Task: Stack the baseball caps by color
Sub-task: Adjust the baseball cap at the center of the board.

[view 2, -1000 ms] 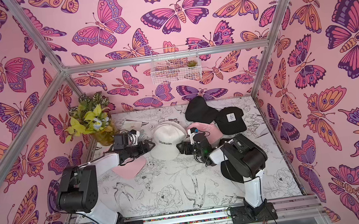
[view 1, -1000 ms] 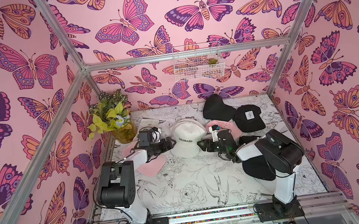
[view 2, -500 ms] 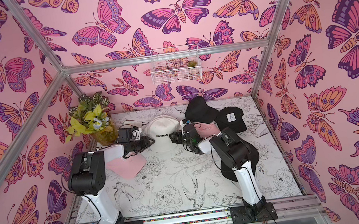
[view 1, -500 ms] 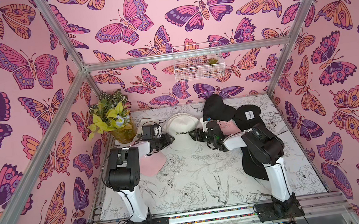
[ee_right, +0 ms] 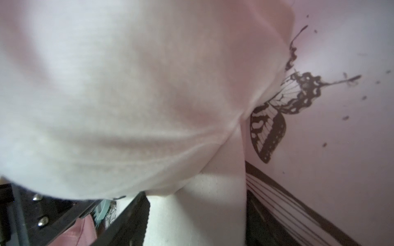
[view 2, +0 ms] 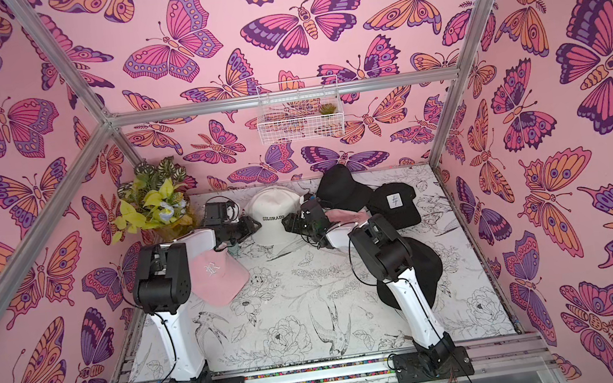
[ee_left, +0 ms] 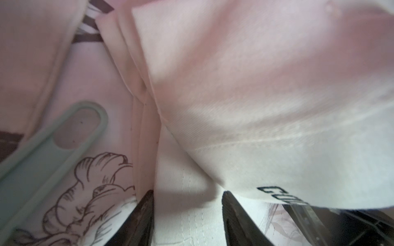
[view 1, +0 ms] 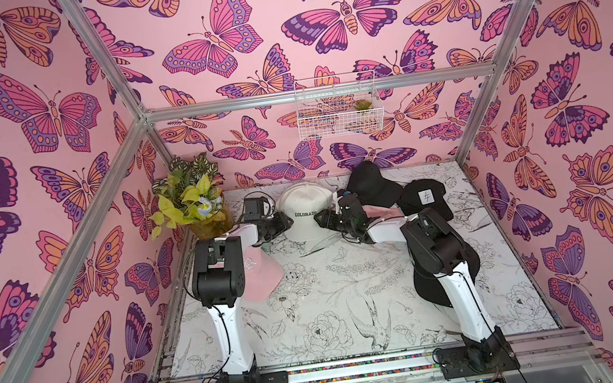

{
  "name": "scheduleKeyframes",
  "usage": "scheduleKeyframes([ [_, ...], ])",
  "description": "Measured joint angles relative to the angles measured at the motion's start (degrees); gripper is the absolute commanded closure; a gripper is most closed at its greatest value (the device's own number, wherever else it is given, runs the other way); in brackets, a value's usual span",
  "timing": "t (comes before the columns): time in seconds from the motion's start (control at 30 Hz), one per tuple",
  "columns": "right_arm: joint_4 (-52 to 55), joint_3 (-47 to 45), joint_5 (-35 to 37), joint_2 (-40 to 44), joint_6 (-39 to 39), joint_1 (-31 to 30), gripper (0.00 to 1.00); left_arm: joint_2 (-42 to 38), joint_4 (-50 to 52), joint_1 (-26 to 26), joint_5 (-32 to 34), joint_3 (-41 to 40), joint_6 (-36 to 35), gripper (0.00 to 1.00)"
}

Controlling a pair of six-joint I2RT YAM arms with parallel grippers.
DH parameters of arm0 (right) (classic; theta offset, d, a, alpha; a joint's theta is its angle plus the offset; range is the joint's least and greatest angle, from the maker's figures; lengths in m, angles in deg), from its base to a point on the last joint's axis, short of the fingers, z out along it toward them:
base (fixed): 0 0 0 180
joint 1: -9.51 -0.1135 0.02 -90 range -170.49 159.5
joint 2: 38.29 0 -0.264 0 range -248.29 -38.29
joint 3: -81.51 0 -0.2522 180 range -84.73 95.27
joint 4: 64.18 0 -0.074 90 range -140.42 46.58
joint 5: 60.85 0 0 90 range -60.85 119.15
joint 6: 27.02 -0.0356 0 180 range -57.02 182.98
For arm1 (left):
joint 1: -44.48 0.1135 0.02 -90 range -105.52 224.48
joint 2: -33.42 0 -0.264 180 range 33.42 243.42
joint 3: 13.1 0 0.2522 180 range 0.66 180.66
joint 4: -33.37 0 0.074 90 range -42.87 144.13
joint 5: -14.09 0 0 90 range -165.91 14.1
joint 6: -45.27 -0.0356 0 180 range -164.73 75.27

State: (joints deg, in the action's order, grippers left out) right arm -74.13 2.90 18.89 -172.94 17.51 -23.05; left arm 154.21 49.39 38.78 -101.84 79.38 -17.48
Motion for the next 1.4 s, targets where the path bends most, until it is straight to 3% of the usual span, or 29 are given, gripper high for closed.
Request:
scheduleKeyframes([
  [0.2, 0.63, 4.63, 1.55, -2.84, -1.29, -0.35, 0.28, 3.65, 3.06, 0.74, 2.43, 6.1, -0.28, 0.46],
  [0.4, 2.12, 8.26, 3.43, -4.48, -1.7, -1.57, 0.28, 5.92, 6.88, 1.09, 5.11, 10.32, -1.55, 0.31],
  [1.4, 7.28, 22.58, 7.72, -11.8, -2.14, -2.29, 0.25, 11.96, 10.93, 1.64, 4.59, 20.52, -2.19, 0.33],
])
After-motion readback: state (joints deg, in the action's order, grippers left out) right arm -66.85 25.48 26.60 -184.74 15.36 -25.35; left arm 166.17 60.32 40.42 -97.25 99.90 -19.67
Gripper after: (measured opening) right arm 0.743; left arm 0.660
